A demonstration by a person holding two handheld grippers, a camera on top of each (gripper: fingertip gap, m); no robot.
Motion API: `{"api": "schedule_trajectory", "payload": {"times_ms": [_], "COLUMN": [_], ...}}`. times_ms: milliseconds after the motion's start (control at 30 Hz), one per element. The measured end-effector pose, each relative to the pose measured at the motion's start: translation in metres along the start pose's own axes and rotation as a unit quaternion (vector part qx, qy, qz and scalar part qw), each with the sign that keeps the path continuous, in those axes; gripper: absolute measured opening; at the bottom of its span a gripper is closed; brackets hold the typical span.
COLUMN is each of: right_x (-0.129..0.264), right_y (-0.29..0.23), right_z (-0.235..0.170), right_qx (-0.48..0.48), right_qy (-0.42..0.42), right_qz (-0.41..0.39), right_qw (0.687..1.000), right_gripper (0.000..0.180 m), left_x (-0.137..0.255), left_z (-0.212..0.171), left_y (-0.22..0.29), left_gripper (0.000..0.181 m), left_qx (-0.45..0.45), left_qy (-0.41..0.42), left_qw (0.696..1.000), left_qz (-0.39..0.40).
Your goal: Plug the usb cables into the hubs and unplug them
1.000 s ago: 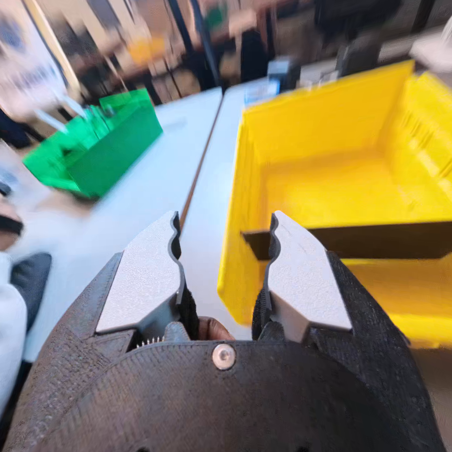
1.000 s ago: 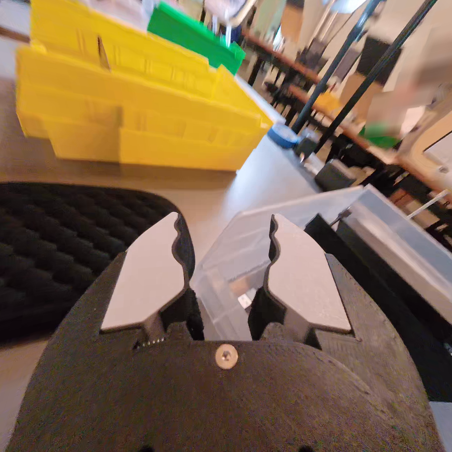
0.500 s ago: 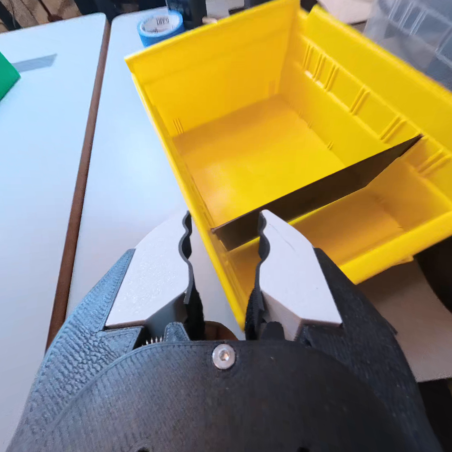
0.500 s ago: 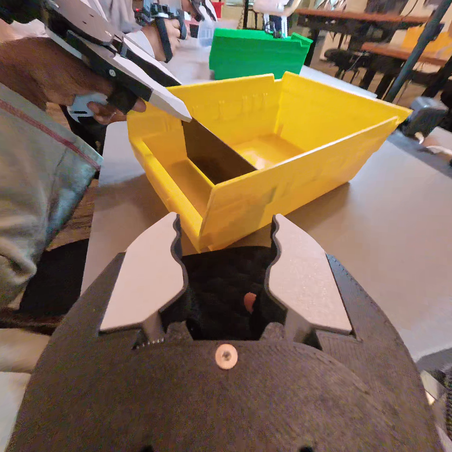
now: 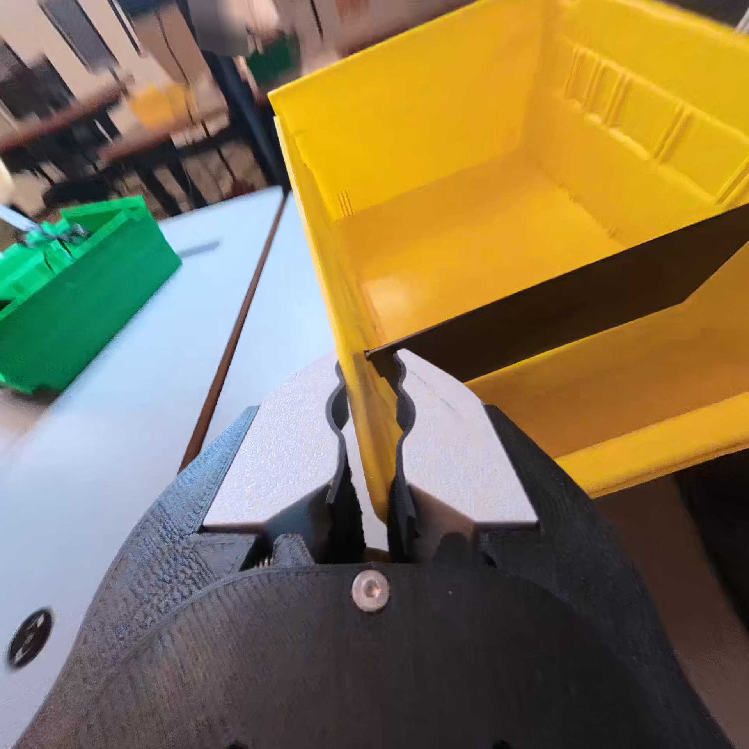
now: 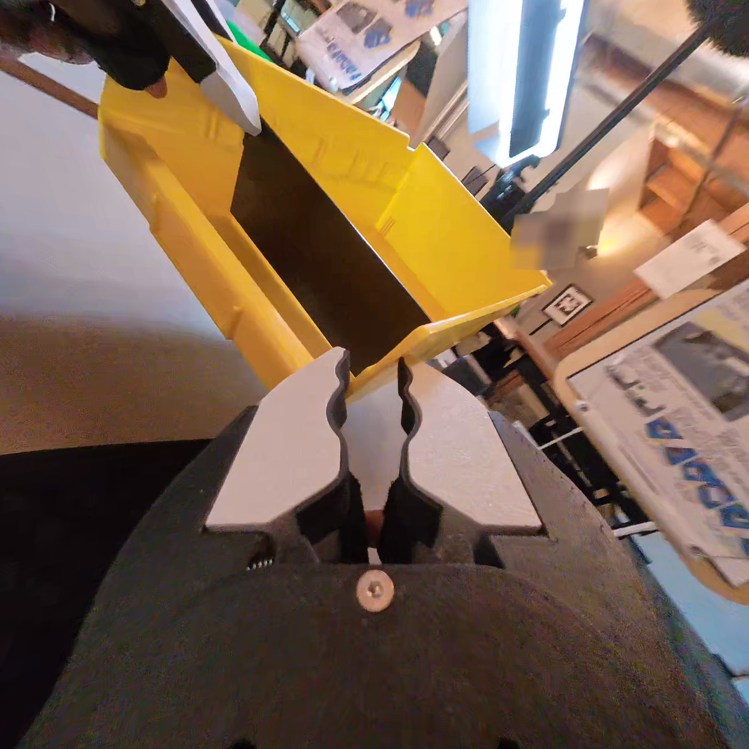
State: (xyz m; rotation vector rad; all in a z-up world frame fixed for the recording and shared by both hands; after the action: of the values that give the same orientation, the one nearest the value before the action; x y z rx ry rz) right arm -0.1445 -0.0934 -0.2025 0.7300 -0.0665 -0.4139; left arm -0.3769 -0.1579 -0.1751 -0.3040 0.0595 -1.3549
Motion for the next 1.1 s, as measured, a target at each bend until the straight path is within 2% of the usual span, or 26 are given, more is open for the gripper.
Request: {"api": "schedule_trajectory", "payload": {"times_ms": [100, 200, 367, 500, 700, 933, 1100], "right_x": [0.029, 0.070, 0.151, 0.213, 0.300, 0.363, 0.387], "right_y": [0.026, 0.057, 0.096, 0.118, 0.144, 0.162, 0.160], "right_z": [0.016, 0.029, 0.040, 0.029, -0.015, -0.084, -0.136], "right_qx": [0.059, 0.081, 0.159, 0.185, 0.131, 0.052, -0.038], "right_qy": [0.055, 0.100, 0.121, 0.049, -0.027, -0.126, -0.195], "right_qz": [-0.079, -0.160, -0.271, -0.341, -0.424, -0.452, -0.465], "right_qw": [0.994, 0.979, 0.942, 0.920, 0.896, 0.882, 0.862], "right_gripper": [0.022, 0.020, 0.015, 0.015, 0.014, 0.013, 0.012], "left_x": [0.017, 0.035, 0.030, 0.012, -0.023, -0.058, -0.076], "left_z": [0.039, 0.073, 0.110, 0.145, 0.174, 0.160, 0.138], "left_y": [0.021, 0.059, 0.135, 0.204, 0.321, 0.426, 0.475], "left_gripper": [0.018, 0.015, 0.014, 0.013, 0.014, 0.017, 0.019], "left_qx": [0.037, 0.053, 0.112, 0.115, 0.097, 0.072, 0.027], "left_qy": [0.162, 0.322, 0.413, 0.417, 0.364, 0.262, 0.194], "left_qw": [0.986, 0.945, 0.903, 0.891, 0.890, 0.905, 0.913], "left_qz": [0.010, 0.019, -0.049, -0.135, -0.259, -0.328, -0.358]}}
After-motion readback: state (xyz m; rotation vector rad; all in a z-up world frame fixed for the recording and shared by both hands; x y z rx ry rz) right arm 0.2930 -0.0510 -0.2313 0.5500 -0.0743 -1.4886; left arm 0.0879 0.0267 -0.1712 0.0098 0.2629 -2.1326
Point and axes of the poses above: each gripper's, where its closed fingertips meet, x back along the fingers, z out of its top, y = z × x across the jaws, the point moved 9 cm from there along x, back along the fingers, and after that the axes turned 12 degrees about y, right-handed, at the moved point
